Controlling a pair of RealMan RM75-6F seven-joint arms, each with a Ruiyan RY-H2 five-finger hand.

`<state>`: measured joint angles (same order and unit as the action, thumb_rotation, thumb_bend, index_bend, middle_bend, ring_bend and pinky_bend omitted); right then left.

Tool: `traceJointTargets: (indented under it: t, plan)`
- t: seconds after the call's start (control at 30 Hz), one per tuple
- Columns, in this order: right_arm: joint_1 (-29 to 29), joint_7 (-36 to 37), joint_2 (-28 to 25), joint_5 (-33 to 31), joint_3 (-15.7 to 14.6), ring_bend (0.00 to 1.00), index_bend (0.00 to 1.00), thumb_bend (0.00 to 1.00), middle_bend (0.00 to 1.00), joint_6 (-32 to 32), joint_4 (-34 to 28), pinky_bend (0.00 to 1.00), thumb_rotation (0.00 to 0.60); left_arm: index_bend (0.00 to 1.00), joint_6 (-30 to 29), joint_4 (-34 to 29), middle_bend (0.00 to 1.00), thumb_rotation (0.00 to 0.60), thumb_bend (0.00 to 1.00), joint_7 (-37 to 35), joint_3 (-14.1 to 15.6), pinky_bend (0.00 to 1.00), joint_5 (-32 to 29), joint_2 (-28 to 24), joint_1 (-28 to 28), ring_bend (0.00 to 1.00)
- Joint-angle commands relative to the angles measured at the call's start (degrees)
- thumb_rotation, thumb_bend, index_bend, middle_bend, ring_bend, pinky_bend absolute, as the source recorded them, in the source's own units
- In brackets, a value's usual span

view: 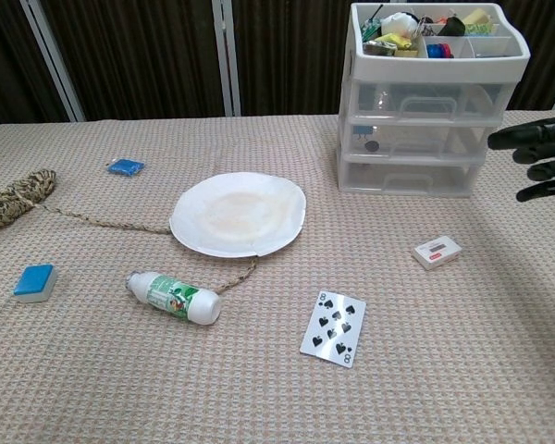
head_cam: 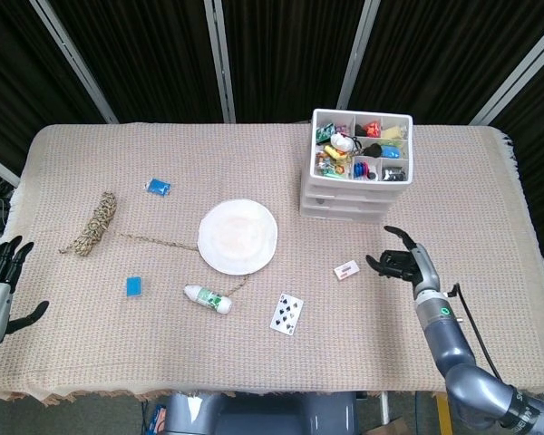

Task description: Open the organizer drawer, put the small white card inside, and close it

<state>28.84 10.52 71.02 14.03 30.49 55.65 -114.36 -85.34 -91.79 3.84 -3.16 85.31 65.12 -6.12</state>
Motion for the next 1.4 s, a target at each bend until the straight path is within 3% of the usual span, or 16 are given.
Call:
traceJointTargets:
  t: [0.03, 0.6, 0.77, 0.97, 1.4]
  plan:
    - [1.6, 0.2, 2.0, -1.2, -0.1, 0.76, 0.18, 0.17, 0.77, 0.6, 1.0, 0.53, 0.600, 0.01, 0.1, 0.0, 0.00, 0.600, 0.26, -0.1, 0.0, 0.00, -0.1, 0.0, 0.0, 0.00]
    - [7.5, 2.8, 11.6, -7.9, 1.4, 0.76, 0.18, 0.18, 0.77, 0.7, 8.6, 0.53, 0.600, 0.01, 0.8, -0.2, 0.00, 0.600, 0.26, -1.5, 0.1, 0.00, -0.4, -0.5, -0.2, 0.00]
    - [7.6, 4.0, 12.6, -7.0, 2.4, 0.76, 0.18, 0.18, 0.77, -0.3, 9.6, 0.53, 0.600, 0.01, 1.2, -0.2, 0.00, 0.600, 0.25, -1.9, 0.1, 0.00, -0.5, -0.6, -0.2, 0.00]
    - [7.8, 4.8, 14.1, -4.1, 3.1, 0.76, 0.17, 0.19, 0.77, 2.8, 9.6, 0.53, 0.600, 0.01, 1.3, -0.4, 0.00, 0.600, 0.25, -2.1, 0.1, 0.00, -0.7, -0.7, -0.2, 0.00]
    - [10.1, 5.6, 15.1, -7.8, 7.5, 0.76, 0.17, 0.19, 0.77, 0.7, 13.1, 0.53, 0.600, 0.01, 1.4, -0.4, 0.00, 0.600, 0.25, -2.1, 0.1, 0.00, -0.7, -0.8, -0.3, 0.00]
